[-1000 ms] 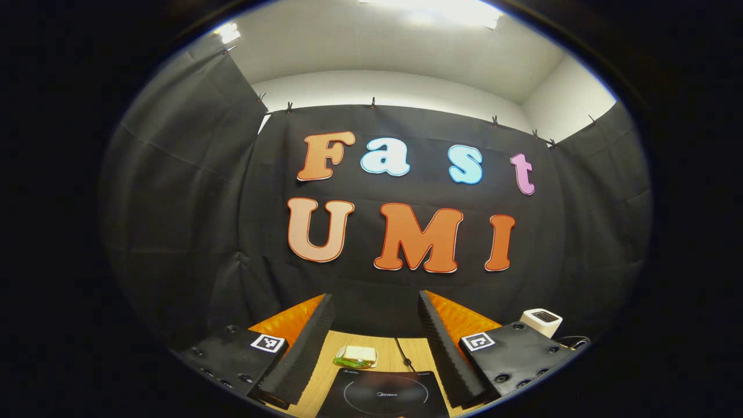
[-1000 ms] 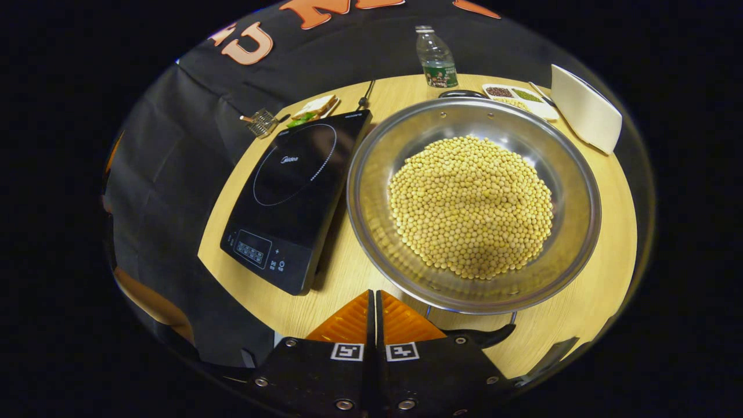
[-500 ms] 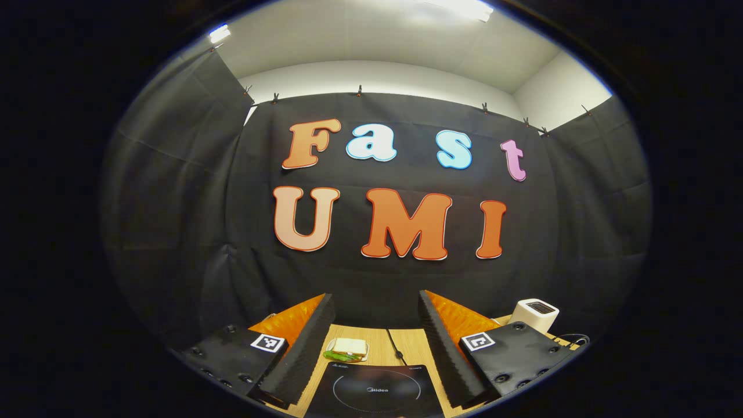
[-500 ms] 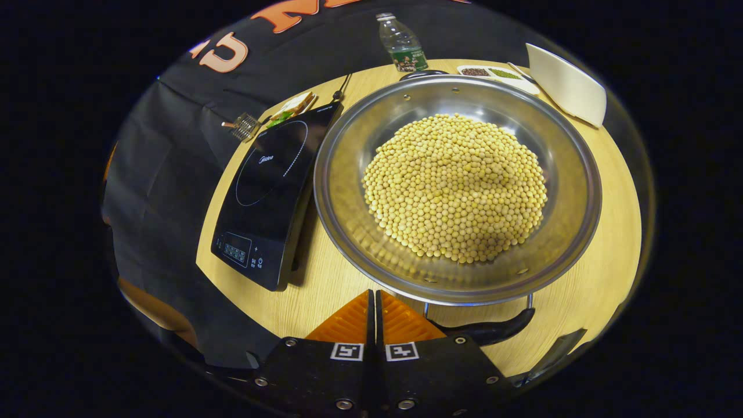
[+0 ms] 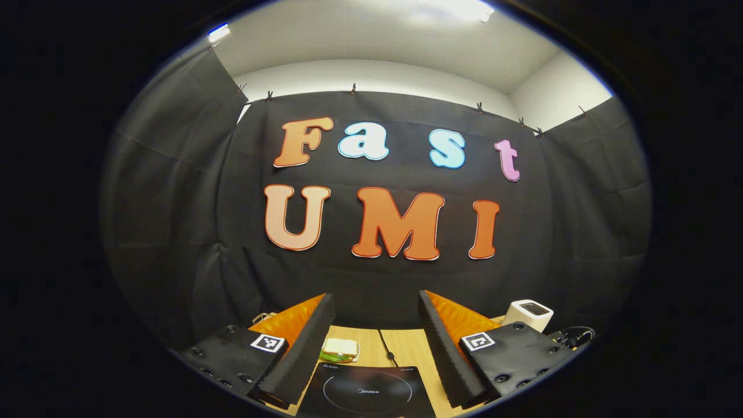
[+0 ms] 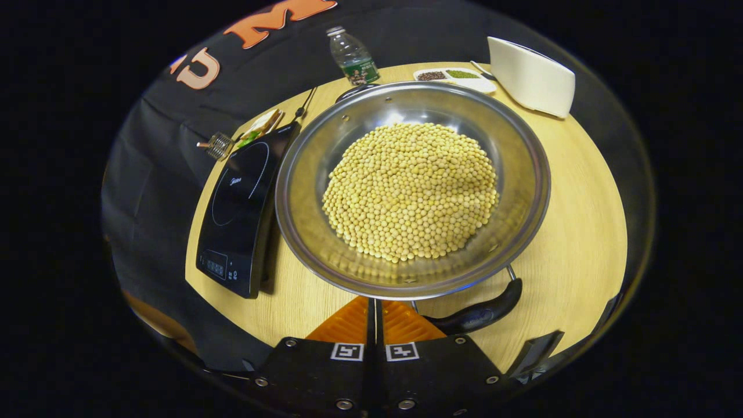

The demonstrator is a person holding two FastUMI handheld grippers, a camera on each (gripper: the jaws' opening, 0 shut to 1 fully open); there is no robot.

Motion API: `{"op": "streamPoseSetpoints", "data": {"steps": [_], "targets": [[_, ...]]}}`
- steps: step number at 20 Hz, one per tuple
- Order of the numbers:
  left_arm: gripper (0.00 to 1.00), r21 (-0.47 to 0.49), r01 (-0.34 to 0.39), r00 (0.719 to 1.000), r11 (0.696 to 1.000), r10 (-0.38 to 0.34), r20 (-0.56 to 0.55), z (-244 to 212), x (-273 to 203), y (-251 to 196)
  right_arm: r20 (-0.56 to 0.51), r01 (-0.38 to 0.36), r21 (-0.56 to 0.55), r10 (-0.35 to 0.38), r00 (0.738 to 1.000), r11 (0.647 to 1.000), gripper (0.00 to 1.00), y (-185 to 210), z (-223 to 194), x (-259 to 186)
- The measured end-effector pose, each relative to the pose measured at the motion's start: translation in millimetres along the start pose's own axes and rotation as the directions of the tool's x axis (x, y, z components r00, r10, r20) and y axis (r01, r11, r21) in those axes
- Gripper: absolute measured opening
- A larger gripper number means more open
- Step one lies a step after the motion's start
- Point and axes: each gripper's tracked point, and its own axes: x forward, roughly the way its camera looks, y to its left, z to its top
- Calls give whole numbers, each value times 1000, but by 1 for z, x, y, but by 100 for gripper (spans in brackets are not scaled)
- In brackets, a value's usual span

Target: First push the handle of the pot to place it horizontally, then grasp the pot with both hands and set it on the induction cooktop.

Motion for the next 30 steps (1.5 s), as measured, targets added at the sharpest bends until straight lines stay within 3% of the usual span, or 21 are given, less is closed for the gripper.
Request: {"op": "streamPoseSetpoints", "data": {"steps": [6, 7, 8, 23, 30], "targets": [[96, -20, 8, 1000, 1000, -8, -15, -10, 7, 1, 26, 66, 38, -67, 997, 997, 0, -25, 11, -3], [93, -24, 9, 1000, 1000, -9, -21, -12, 8, 1, 24, 72, 43, -73, 997, 996, 0, -28, 11, -3], [96, -28, 7, 1000, 1000, -8, -24, -15, 8, 2, 21, 77, 46, -78, 997, 996, 0, -30, 12, -3], [95, -83, 11, 998, 996, -16, -58, -46, 23, 19, 56, 170, 143, -179, 982, 975, 0, -70, 24, -5], [96, -99, 22, 995, 995, -31, -90, -64, 31, 18, 54, 226, 238, -245, 968, 945, 0, -107, 42, -1]]}}
